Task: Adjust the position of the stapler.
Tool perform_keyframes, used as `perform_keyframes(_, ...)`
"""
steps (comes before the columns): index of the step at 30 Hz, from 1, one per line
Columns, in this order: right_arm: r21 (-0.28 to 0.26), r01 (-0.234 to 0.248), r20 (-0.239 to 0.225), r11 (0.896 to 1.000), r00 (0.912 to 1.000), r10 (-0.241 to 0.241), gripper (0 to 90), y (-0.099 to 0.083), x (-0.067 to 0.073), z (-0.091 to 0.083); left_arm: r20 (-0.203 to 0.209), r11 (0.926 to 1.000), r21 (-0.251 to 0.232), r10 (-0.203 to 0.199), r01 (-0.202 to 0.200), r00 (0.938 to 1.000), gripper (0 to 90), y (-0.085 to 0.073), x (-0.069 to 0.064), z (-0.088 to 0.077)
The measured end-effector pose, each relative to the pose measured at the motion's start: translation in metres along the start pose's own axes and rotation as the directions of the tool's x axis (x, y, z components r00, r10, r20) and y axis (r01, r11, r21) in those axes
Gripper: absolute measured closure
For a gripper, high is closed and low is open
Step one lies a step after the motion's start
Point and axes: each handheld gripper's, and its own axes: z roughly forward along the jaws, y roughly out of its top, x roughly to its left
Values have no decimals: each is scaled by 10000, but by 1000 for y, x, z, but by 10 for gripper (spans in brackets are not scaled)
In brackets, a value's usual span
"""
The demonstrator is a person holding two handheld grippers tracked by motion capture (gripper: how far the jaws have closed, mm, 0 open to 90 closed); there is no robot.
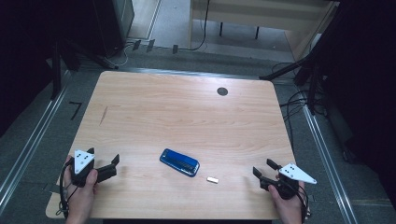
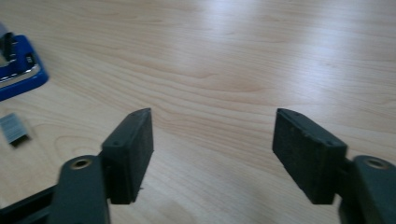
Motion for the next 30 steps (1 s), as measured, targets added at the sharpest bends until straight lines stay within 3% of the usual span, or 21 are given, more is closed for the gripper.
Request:
perform_keyframes(3,46,82,58,10000,9999,-82,413,1,0,1,30,9997,63,-220,219,9998,37,1,1,2)
perform_keyframes(4,-213,226,261,9995,9994,-220,418,2,1,2,56,9995,108,-309,308,9995,37,1,2,2)
perform_keyframes(9,-443,458,306,9980,9985,-444,449,8,3,4,138,9998,166,-66,63,9999,19,2,-2,4)
perform_keyframes(11,-309,362,64,9989,9993,-361,454,14,7,1,219,9997,201,-105,101,9997,19,3,-4,5)
perform_keyframes(14,-337,221,-694,9992,9973,-244,443,25,14,-3,250,9996,177,-202,198,9995,19,4,-5,8)
perform_keyframes(16,-353,315,-1290,9989,9910,-358,453,37,26,0,272,9996,179,-211,206,9994,20,4,-6,9)
perform_keyframes(17,-353,315,-1290,9989,9910,-358,453,37,26,0,272,9996,179,-211,206,9994,20,4,-6,9)
perform_keyframes(18,-393,718,-1689,9966,9826,-774,449,44,38,5,279,9997,243,11,-18,9996,20,3,-8,7)
perform_keyframes(19,-393,718,-1689,9966,9826,-774,449,44,38,5,279,9997,243,11,-18,9996,20,3,-8,7)
perform_keyframes(20,-234,1060,-2115,9941,9713,-1086,453,48,52,12,306,9993,256,272,-280,9992,20,2,-12,6)
perform_keyframes(21,-234,1060,-2115,9941,9713,-1086,453,48,52,12,306,9993,256,272,-280,9992,22,2,-12,6)
perform_keyframes(22,-24,1330,-2542,9911,9585,-1292,458,51,67,21,407,9987,283,408,-420,9983,24,1,-16,4)
perform_keyframes(23,-24,1330,-2542,9911,9585,-1292,458,51,67,21,407,9987,283,408,-420,9983,24,1,-16,4)
perform_keyframes(24,228,1548,-2911,9877,9462,-1416,456,54,81,32,650,9988,280,381,-400,9972,26,1,-19,4)
perform_keyframes(25,304,1638,-3095,9860,9396,-1465,454,54,87,37,650,9988,280,381,-400,9972,25,1,-19,4)
perform_keyframes(28,377,1796,-3338,9830,9295,-1570,446,56,98,48,910,9992,251,290,-314,9954,34,2,-22,5)
perform_keyframes(30,435,1902,-3694,9808,9152,-1611,440,59,111,62,881,9996,174,228,-244,9959,67,2,-26,6)
